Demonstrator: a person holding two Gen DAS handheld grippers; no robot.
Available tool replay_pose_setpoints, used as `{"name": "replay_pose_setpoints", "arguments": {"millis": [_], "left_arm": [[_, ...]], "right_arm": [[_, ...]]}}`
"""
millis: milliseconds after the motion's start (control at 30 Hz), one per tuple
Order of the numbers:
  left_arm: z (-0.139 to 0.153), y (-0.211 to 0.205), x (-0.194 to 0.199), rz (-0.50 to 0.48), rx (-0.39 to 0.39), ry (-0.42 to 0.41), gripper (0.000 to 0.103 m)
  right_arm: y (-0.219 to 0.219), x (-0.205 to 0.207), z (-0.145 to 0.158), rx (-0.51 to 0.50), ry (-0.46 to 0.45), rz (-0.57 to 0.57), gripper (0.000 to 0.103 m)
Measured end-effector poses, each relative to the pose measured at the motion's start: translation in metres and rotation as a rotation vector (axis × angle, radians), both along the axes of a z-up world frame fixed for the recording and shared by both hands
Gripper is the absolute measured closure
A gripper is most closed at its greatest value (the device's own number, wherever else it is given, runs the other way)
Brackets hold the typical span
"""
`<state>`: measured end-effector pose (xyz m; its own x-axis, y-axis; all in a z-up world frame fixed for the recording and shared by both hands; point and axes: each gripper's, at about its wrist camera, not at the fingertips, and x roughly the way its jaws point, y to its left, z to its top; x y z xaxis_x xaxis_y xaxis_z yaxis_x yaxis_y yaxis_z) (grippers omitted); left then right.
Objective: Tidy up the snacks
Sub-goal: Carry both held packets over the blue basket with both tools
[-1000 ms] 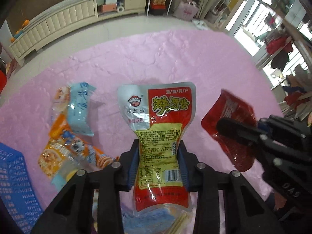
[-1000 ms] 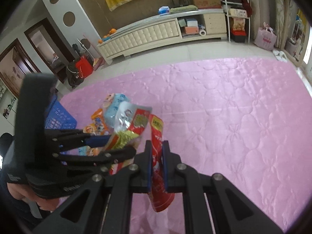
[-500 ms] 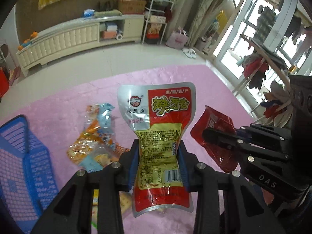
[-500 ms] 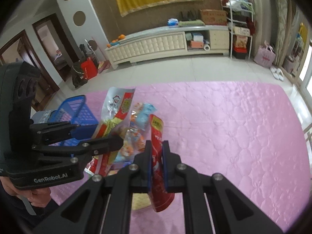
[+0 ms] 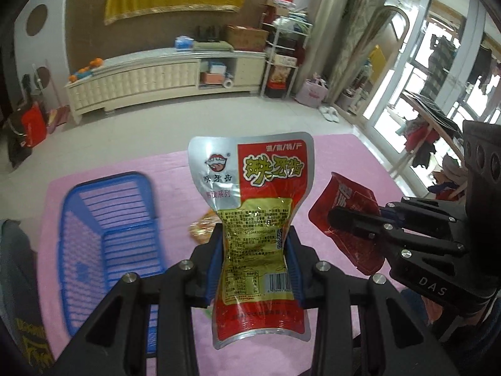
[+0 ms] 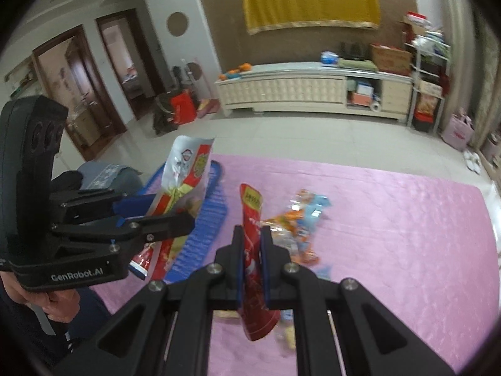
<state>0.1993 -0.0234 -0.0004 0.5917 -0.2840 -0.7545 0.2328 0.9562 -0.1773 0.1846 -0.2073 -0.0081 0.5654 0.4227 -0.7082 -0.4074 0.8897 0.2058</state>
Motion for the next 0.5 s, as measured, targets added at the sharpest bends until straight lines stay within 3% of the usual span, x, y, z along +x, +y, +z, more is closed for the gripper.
{"name": "replay_pose_setpoints", "arguments": {"millis": [300,500], "left_arm": [[-0.002,0.073,-0.014,0.138,0.013,0.022,0.068],[-0.007,0.111,-0.016,0.198,0.068,0.052,0.068]], "right_arm": [[0.083,0.012,-0.009,-0.034,0.024,0.167,0.091],[0.126,0.031,-0.021,-0.062,0.043,0.240,0.091]]}}
